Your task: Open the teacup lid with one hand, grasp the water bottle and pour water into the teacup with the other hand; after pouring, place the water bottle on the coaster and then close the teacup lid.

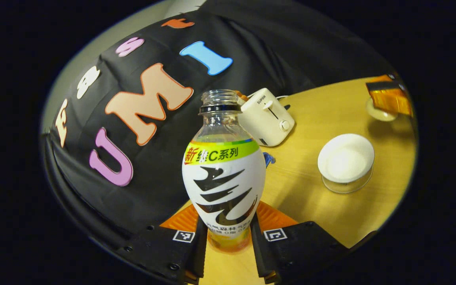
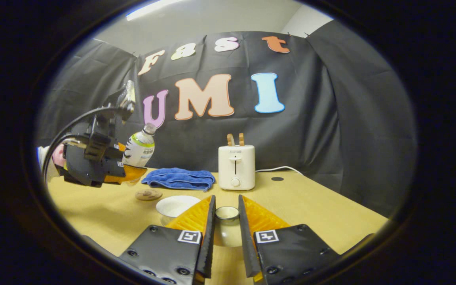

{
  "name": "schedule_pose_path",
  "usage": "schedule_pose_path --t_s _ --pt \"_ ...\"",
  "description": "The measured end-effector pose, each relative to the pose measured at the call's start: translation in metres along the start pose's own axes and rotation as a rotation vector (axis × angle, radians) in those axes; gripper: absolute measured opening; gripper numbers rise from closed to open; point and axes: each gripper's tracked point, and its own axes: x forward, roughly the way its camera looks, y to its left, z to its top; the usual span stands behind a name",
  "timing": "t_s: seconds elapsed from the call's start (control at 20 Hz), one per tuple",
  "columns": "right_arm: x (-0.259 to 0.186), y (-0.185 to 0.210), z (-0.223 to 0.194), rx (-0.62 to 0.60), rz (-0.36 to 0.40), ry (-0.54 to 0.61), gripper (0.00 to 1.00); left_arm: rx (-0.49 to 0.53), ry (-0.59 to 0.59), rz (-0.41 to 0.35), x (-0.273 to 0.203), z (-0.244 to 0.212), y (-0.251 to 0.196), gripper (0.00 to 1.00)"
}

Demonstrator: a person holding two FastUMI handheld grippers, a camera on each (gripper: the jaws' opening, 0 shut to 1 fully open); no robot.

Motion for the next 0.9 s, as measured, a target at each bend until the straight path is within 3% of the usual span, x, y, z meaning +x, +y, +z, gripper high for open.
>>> schedule_pose_path --t_s 0.3,0.45,0.7,0.9 --pt "0.000 0.000 -0.001 0.000 0.000 0.000 0.35 -0.378 -0.108 0.022 0.018 -0.007 0.002 0.47" --pt "0.000 0.000 0.000 0.000 0.001 0.000 0.35 -0.516 -0.127 0.034 0.029 -0.016 0.008 0.48" --pt "0.001 0.000 -0.001 0.000 0.001 0.000 0.35 -0.634 -0.157 0.050 0.041 -0.028 0.024 0.48" --pt "0.001 0.000 -0.001 0.000 0.001 0.000 0.35 -0.656 -0.156 0.063 0.047 -0.035 0.024 0.49"
